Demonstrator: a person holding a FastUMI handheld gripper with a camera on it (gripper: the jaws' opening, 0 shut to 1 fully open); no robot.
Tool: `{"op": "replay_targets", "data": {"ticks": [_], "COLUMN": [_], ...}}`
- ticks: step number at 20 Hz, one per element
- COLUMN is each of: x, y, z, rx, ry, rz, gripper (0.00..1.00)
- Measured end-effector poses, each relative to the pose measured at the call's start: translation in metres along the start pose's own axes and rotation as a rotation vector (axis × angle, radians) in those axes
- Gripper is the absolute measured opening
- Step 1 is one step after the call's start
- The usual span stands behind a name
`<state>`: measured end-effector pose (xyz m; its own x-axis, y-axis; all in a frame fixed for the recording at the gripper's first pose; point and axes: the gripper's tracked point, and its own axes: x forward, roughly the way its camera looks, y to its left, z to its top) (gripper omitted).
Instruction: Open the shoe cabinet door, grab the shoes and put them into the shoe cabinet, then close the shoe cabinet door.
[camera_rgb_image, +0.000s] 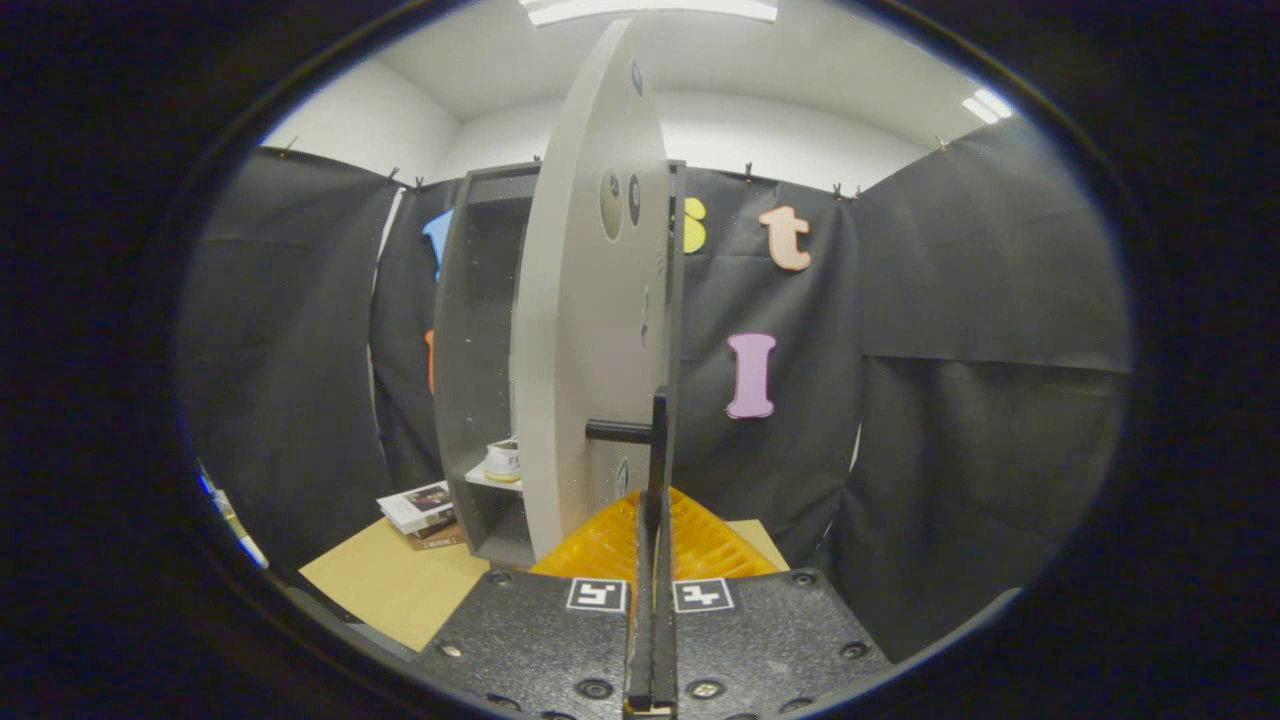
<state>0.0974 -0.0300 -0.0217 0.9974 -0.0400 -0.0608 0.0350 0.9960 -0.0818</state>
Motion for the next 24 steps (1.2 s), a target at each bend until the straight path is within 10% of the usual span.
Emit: {"op": "replay_targets", "data": {"ticks": [9, 12, 19, 24], "x": [-0.007, -0.027, -0.09, -0.097], "y": [-0.044, -0.059, -0.034, 0.015], "z": [-0.004, -0.011, -0.016, -0.051], "rx": [0.061, 0.015, 0.023, 0.068], "ry": [0.023, 0.024, -0.082, -0.067], "rz": [0.135, 0.049, 0.004, 0.101], "gripper": [0.04, 0.07, 1.0, 1.0]}}
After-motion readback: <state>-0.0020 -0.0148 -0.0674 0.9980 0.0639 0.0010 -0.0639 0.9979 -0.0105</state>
